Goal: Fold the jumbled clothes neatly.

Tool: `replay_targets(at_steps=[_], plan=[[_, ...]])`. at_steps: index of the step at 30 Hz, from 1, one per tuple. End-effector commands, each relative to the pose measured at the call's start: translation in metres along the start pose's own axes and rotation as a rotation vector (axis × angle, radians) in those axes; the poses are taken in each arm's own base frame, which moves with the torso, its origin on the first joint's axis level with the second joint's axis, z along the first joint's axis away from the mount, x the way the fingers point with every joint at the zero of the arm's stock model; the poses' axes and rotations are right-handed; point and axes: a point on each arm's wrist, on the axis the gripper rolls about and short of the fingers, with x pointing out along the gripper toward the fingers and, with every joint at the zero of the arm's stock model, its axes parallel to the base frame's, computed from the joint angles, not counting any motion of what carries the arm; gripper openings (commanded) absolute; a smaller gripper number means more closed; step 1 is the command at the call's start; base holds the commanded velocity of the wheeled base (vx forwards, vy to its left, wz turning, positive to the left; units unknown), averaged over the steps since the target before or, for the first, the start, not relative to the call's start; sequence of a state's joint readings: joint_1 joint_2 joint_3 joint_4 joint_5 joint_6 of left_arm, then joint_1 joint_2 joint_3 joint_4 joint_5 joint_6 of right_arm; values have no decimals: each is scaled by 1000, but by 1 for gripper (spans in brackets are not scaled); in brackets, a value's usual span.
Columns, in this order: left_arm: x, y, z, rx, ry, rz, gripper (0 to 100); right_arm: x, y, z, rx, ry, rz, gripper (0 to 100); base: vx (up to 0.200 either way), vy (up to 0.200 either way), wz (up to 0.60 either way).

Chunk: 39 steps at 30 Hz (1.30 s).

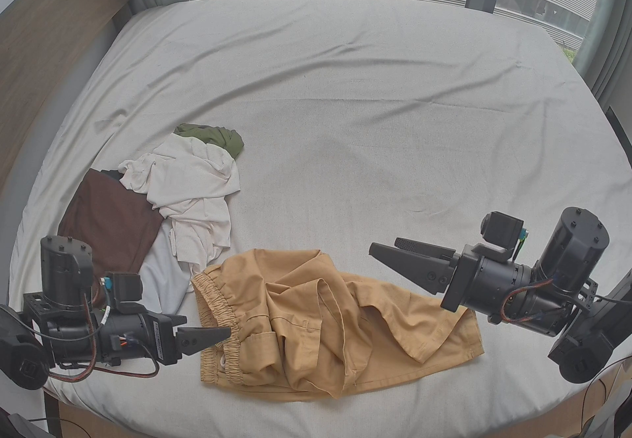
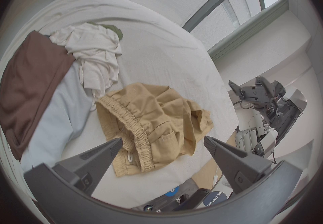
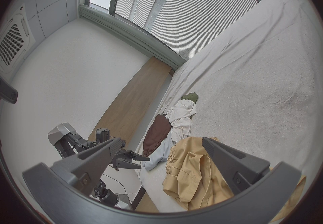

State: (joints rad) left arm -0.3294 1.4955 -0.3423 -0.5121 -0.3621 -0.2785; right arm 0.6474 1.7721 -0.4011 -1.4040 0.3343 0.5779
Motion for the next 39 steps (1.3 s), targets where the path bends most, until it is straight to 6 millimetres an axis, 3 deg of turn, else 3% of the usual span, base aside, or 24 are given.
replay_targets(at_steps=[1, 26, 39], plan=[[11, 6, -5, -35, 53, 14, 100, -1, -2, -1, 1, 3, -5, 100, 0, 0, 0], [52, 21, -16, -122, 130, -28, 100, -1, -3, 0, -1, -3, -9, 100, 0, 0, 0], [66, 16, -17, -210, 132, -76, 100, -1, -2, 1, -4, -7, -7, 100, 0, 0, 0]])
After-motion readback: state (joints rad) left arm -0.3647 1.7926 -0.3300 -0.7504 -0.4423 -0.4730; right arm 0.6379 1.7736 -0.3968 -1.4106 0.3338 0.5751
